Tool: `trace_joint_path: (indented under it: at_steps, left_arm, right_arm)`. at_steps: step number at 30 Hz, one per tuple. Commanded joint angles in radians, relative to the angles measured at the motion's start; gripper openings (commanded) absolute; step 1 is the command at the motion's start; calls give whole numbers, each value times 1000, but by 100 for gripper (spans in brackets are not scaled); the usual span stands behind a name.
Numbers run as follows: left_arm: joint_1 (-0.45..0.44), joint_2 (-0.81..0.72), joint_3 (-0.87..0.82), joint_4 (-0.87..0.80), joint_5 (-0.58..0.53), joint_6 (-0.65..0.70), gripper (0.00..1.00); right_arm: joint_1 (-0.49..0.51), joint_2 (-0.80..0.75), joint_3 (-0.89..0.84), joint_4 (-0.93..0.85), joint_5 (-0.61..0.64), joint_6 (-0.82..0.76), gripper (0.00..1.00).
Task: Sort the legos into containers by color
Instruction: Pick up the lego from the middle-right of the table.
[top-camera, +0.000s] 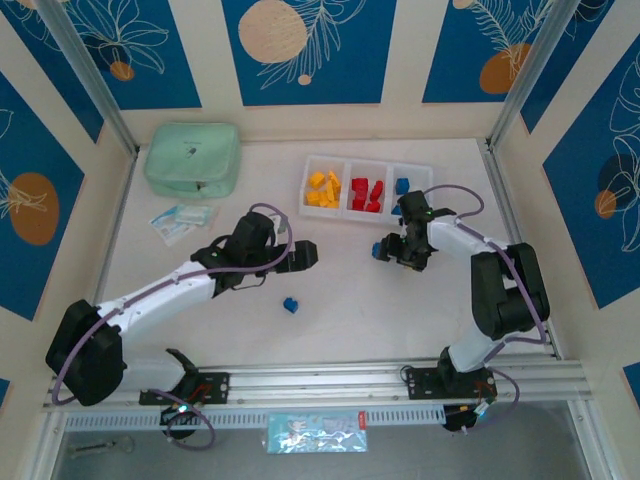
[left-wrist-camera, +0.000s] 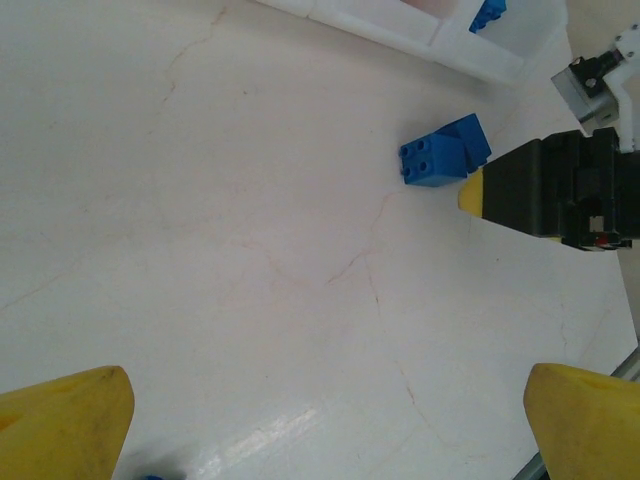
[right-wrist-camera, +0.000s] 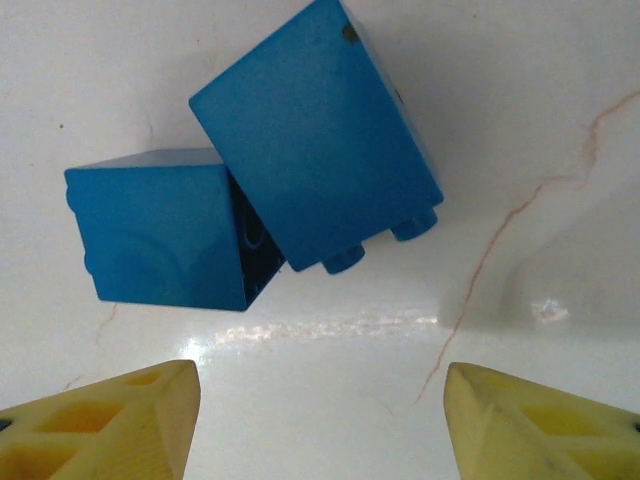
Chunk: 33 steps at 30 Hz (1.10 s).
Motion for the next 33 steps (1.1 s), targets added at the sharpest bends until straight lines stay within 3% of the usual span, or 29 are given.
trace_joint_path:
  at_steps: [1, 15, 23, 33]
  left_arm:
    - [-7, -12, 6, 12, -11, -9, 100]
    - [-7, -1, 24, 8, -16, -6, 100]
    - [-7, -17, 29, -14, -34, 5, 100]
    - [-7, 10, 57, -7, -18, 8, 100]
  right_arm:
    - [-16, 27, 20, 8, 7, -3, 65]
    - [-57, 150, 162, 61, 34, -64, 67]
    - [-59, 199, 197, 51, 57, -72, 49]
    - [-58, 98, 169, 18, 70, -77, 31]
